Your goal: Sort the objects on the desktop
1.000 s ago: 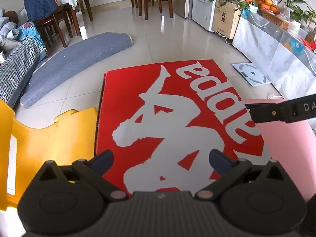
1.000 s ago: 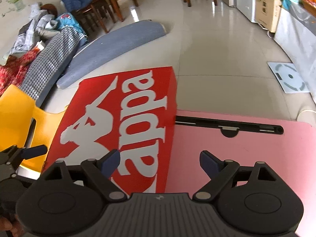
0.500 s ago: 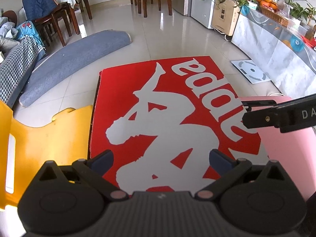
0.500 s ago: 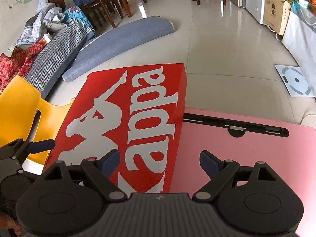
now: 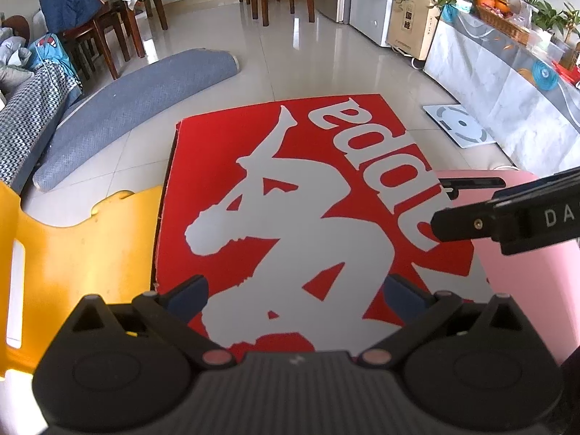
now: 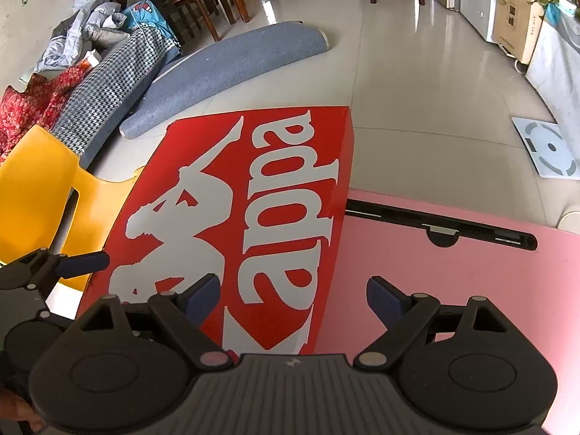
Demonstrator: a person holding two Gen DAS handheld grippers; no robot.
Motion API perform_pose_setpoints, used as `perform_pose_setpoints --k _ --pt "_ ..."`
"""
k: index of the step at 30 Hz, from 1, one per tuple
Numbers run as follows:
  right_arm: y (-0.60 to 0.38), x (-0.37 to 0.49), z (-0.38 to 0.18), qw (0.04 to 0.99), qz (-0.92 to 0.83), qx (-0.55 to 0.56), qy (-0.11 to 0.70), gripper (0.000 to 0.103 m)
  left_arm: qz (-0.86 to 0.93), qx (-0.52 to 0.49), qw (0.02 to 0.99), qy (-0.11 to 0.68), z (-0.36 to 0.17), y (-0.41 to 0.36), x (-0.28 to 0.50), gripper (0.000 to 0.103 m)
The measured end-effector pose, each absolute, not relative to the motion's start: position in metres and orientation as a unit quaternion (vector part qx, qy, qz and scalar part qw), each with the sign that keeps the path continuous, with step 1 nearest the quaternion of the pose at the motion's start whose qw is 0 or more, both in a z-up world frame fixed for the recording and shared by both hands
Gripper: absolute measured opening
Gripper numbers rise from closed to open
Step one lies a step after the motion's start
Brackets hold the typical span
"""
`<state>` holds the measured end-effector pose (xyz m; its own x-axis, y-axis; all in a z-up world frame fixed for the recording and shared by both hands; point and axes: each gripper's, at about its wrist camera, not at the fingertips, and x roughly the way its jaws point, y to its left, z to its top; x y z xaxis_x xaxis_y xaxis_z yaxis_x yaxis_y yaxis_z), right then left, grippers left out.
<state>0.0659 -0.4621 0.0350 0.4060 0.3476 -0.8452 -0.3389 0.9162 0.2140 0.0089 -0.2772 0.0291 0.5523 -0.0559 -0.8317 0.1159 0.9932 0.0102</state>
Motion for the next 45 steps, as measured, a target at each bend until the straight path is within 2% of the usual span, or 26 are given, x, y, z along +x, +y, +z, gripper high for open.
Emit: perform_pose_setpoints --k 45 --pt "-0.456 0.050 0.044 0.837 0.208 -0.026 0.505 0.088 -0.048 0.036 0.883 0.465 0.031 -0.283 -0.015 0.103"
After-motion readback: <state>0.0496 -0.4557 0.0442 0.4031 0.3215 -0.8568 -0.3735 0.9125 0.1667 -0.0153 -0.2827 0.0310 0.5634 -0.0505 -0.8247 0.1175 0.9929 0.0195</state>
